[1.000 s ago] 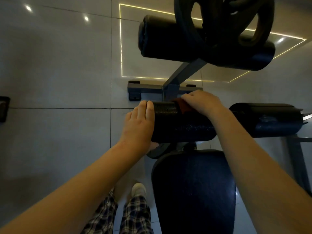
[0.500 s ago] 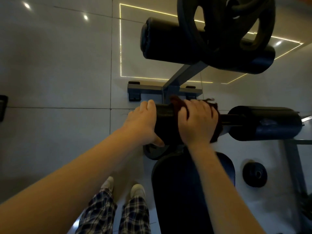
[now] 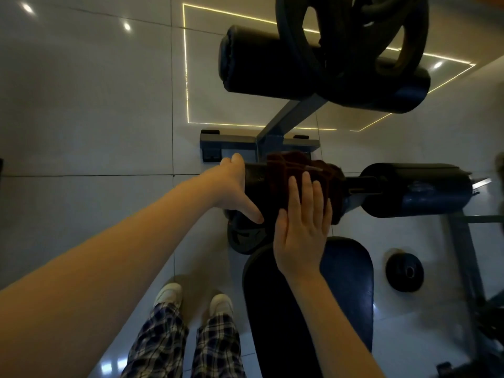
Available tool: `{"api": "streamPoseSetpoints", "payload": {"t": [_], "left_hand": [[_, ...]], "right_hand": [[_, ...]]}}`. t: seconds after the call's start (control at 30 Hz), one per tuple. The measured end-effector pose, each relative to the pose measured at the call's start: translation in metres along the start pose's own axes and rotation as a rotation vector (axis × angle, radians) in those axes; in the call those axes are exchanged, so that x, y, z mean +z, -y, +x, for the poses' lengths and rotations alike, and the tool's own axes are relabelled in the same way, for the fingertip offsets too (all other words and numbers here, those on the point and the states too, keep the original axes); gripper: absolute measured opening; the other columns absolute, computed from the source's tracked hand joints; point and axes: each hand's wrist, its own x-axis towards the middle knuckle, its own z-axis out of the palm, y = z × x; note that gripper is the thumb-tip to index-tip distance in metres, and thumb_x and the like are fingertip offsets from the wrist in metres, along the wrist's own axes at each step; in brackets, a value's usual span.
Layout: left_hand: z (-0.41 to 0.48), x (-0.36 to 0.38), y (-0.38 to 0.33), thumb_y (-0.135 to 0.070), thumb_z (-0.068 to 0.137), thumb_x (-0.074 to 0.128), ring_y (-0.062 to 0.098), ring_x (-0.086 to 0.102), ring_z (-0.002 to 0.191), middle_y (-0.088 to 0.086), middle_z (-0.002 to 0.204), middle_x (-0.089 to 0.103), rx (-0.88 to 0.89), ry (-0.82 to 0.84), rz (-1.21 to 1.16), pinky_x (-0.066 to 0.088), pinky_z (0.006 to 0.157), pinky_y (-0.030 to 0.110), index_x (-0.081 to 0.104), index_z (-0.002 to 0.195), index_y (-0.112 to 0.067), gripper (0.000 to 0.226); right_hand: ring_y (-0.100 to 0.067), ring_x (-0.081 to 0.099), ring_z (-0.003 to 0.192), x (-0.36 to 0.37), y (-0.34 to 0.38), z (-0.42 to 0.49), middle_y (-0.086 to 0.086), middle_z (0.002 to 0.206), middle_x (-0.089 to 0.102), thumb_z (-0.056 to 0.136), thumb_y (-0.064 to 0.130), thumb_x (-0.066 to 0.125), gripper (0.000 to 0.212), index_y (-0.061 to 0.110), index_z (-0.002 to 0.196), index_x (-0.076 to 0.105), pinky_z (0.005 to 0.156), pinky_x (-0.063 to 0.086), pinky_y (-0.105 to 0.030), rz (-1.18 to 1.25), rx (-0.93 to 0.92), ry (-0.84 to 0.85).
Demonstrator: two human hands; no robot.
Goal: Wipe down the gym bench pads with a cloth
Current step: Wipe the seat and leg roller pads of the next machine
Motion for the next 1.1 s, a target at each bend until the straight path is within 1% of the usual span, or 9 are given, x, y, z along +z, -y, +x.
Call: {"api": "streamPoseSetpoints", "payload": {"t": [0.13,0.23,0.37,0.47,0.53,0.63,0.9,1.03,1.1], "left_hand": [[0.011,-0.01,0.007,-0.05,0.054,0.087,0.019,0.053,0.095,0.001,0.104,0.05,-0.051,0.101,-0.065,0.05,0.086,0.037,0.035,0.119,-0.019,0.089],[0.017,-0.018,0.009,-0.062,0.045,0.082,0.021,0.053,0.099,0.004,0.11,0.053,-0.073,0.188,-0.106,0.049,0.091,0.039,0.041,0.121,-0.019,0.096],[0.013,-0.016,0.018,-0.067,0.034,0.081,0.023,0.054,0.108,0.003,0.118,0.05,-0.046,0.182,-0.264,0.049,0.094,0.042,0.037,0.129,-0.023,0.114],[0.008,-0.001,0.027,-0.059,0.048,0.081,0.018,0.056,0.104,0.0,0.113,0.051,0.057,0.113,-0.401,0.052,0.087,0.034,0.033,0.128,-0.026,0.099],[0.008,0.005,0.032,-0.058,0.052,0.085,0.018,0.058,0.105,0.0,0.114,0.052,0.089,0.093,-0.486,0.054,0.09,0.035,0.034,0.128,-0.027,0.097],[0.008,0.007,0.034,-0.058,0.055,0.085,0.017,0.058,0.106,0.001,0.116,0.053,0.111,0.109,-0.543,0.054,0.09,0.034,0.035,0.128,-0.027,0.094],[0.003,0.011,0.027,-0.066,0.071,0.064,0.015,0.057,0.099,0.001,0.114,0.054,0.064,0.036,-0.505,0.048,0.077,0.025,0.033,0.136,-0.025,0.083],[-0.016,0.02,0.016,-0.065,0.091,0.03,0.031,0.052,0.117,0.015,0.134,0.046,0.097,-0.405,0.081,0.047,0.096,0.042,0.029,0.146,-0.018,0.073],[-0.037,0.028,0.013,-0.064,0.089,0.038,0.032,0.037,0.134,0.015,0.151,0.03,0.198,-0.519,0.415,0.029,0.113,0.047,0.022,0.15,-0.015,0.08]], "right_hand": [[-0.025,0.045,0.129,-0.004,0.003,0.044,-0.006,0.133,0.057,0.097,0.036,0.028,0.047,0.017,0.13,0.055,0.114,0.024,-0.044,0.001,0.015,-0.048],[-0.018,0.056,0.078,-0.013,0.0,0.11,0.002,0.081,0.062,0.095,0.044,0.03,0.04,0.023,0.081,0.061,0.088,0.036,-0.038,-0.053,0.006,0.306],[-0.019,0.046,0.067,-0.01,-0.005,0.152,-0.002,0.075,0.054,0.095,0.046,0.031,0.037,0.024,0.069,0.047,0.074,0.032,-0.037,-0.141,0.073,0.697],[-0.018,0.049,0.072,-0.013,-0.008,0.125,0.002,0.079,0.058,0.097,0.041,0.025,0.037,0.028,0.073,0.051,0.084,0.036,-0.04,-0.111,-0.038,0.459],[-0.02,0.055,0.105,-0.017,-0.006,0.093,0.003,0.106,0.064,0.097,0.042,0.023,0.042,0.028,0.102,0.062,0.105,0.03,-0.044,0.03,-0.01,0.256],[-0.02,0.026,0.143,-0.015,-0.001,0.043,-0.001,0.15,0.04,0.099,0.042,0.021,0.053,0.022,0.142,0.044,0.118,0.009,-0.043,0.065,0.038,0.092],[-0.029,0.027,0.143,0.008,0.012,0.014,-0.01,0.15,0.04,0.099,0.038,0.03,0.05,0.017,0.143,0.042,0.117,0.012,-0.049,0.034,0.059,-0.085],[-0.027,0.04,0.133,-0.001,0.003,0.046,-0.006,0.136,0.053,0.096,0.042,0.029,0.05,0.019,0.133,0.054,0.113,0.018,-0.047,0.004,0.012,-0.031],[-0.026,0.041,0.132,-0.003,0.005,0.05,-0.006,0.135,0.054,0.096,0.043,0.027,0.052,0.018,0.132,0.055,0.112,0.018,-0.047,0.019,-0.001,-0.003]]}}
